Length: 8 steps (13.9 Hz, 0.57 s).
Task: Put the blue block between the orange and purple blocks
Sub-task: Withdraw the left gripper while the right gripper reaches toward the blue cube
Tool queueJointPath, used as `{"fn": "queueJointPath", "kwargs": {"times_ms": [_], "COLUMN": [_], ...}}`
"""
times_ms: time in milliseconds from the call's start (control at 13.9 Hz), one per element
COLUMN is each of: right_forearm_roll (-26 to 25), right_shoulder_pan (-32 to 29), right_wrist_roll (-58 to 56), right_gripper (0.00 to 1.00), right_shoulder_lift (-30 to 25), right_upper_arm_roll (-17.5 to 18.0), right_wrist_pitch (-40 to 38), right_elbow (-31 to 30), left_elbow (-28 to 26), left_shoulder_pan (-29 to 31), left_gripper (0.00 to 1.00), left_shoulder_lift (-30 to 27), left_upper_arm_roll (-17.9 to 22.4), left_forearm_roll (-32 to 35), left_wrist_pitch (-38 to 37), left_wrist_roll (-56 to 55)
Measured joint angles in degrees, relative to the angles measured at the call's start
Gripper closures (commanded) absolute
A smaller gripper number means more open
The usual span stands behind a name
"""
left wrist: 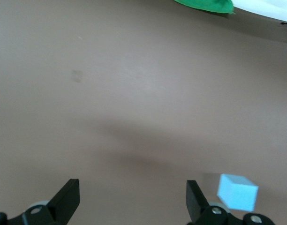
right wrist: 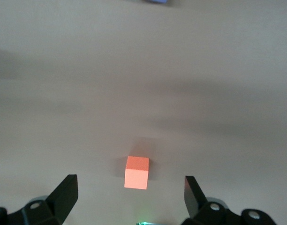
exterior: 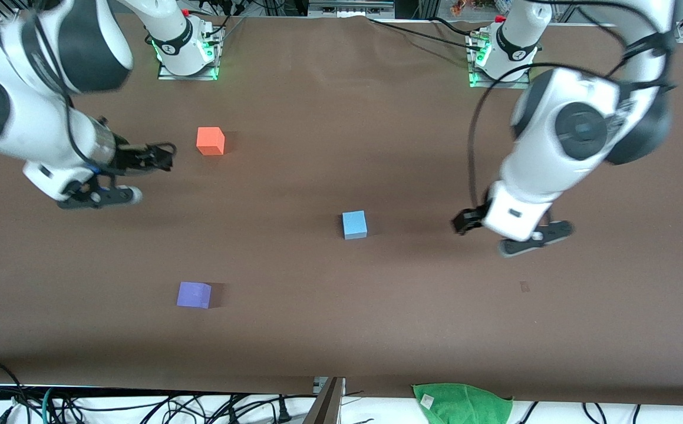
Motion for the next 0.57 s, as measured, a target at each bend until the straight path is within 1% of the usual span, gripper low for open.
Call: {"fn": "queueJointPath", "kwargs": {"times_ms": [215, 430, 574], "right_forearm_roll": [0.2, 3.2, 4.3], "right_shoulder_pan": [2.7, 3.4, 5.1], "right_wrist_roll": [0.1, -0.1, 0.9], "right_gripper": [0.00, 0.00, 0.00], "right_shoulder_lift": [0.8, 1.4, 2.8], "right_upper_arm_roll": [0.0, 0.2, 0.4], "right_wrist_pitch": [1.3, 5.5, 9.5], "right_elbow": [0.5, 0.5, 0.5], "left_elbow": [-0.1, -0.2, -0.3], "left_shoulder_pan": [5.0, 6.8, 8.1], "left_gripper": [0.00, 0.00, 0.00], "left_shoulder_lift": [-4.3, -8.2, -10.5], "left_upper_arm_roll": [0.5, 4.3, 6.2], "left_forearm_roll": [0.0, 0.0, 0.0], "left_wrist_pitch": [-7.8, -13.4, -16.5], "left_wrist_roll": [9.7, 19.0, 24.6]}}
